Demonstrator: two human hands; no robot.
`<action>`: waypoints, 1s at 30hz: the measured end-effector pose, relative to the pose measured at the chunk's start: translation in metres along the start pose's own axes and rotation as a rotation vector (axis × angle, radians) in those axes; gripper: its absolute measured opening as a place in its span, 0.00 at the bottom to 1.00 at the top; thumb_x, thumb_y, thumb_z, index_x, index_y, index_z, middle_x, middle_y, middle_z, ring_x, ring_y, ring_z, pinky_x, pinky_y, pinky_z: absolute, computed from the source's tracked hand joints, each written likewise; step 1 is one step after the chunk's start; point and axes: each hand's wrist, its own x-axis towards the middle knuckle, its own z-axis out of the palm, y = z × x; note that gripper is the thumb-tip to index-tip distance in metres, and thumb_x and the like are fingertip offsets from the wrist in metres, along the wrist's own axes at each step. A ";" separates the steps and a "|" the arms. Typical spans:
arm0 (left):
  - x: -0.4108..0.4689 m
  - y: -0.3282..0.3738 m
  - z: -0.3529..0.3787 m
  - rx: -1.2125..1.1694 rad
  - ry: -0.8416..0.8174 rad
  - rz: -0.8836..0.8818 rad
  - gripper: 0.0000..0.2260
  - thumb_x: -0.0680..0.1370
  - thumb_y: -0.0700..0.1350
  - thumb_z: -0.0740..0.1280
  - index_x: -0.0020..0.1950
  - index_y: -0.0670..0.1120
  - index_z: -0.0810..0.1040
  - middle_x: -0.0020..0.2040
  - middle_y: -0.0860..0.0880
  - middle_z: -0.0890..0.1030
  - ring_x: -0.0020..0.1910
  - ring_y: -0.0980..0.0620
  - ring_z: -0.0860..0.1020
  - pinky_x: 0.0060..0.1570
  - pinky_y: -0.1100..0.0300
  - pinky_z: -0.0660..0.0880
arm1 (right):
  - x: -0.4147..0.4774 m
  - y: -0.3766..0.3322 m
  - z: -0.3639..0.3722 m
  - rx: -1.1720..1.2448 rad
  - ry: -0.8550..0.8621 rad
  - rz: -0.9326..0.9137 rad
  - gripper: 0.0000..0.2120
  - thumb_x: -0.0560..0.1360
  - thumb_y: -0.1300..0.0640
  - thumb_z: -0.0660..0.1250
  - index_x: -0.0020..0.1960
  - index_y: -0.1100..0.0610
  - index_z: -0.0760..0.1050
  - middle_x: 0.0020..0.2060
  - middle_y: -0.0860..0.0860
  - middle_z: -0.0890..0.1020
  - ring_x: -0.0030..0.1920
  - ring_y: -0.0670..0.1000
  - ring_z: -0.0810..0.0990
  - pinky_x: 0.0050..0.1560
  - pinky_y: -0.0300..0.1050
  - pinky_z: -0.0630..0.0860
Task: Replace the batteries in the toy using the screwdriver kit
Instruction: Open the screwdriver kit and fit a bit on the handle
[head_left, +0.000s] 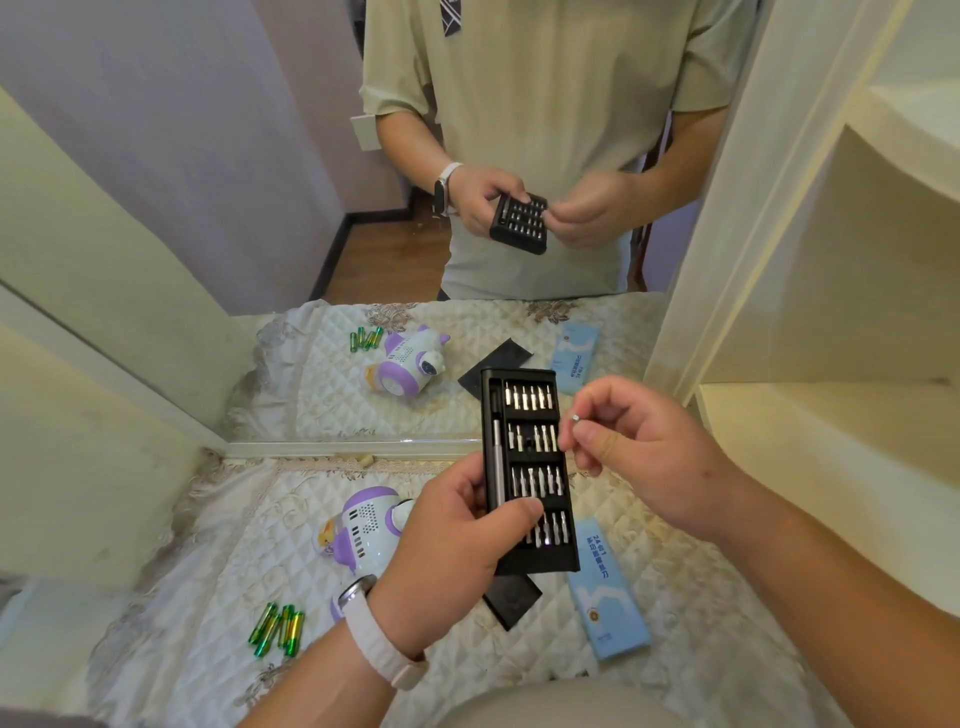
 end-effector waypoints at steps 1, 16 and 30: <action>0.000 -0.001 0.000 0.003 0.005 -0.006 0.14 0.71 0.39 0.70 0.57 0.43 0.81 0.49 0.44 0.87 0.49 0.44 0.85 0.48 0.49 0.83 | -0.003 0.005 0.001 0.063 0.018 0.019 0.06 0.77 0.69 0.63 0.46 0.60 0.75 0.36 0.51 0.81 0.35 0.49 0.77 0.37 0.41 0.75; 0.001 -0.008 0.008 -0.033 0.029 0.007 0.11 0.73 0.37 0.70 0.55 0.44 0.82 0.48 0.44 0.87 0.46 0.47 0.85 0.47 0.51 0.83 | -0.020 0.032 0.028 0.793 0.226 0.490 0.09 0.72 0.57 0.64 0.49 0.61 0.74 0.35 0.55 0.75 0.32 0.49 0.72 0.35 0.44 0.69; -0.003 -0.021 0.010 -0.049 0.084 0.012 0.14 0.77 0.33 0.69 0.59 0.45 0.77 0.48 0.46 0.86 0.47 0.48 0.85 0.45 0.57 0.82 | -0.029 0.020 0.052 0.326 0.216 0.304 0.07 0.77 0.66 0.63 0.53 0.59 0.77 0.44 0.57 0.85 0.45 0.56 0.84 0.49 0.55 0.81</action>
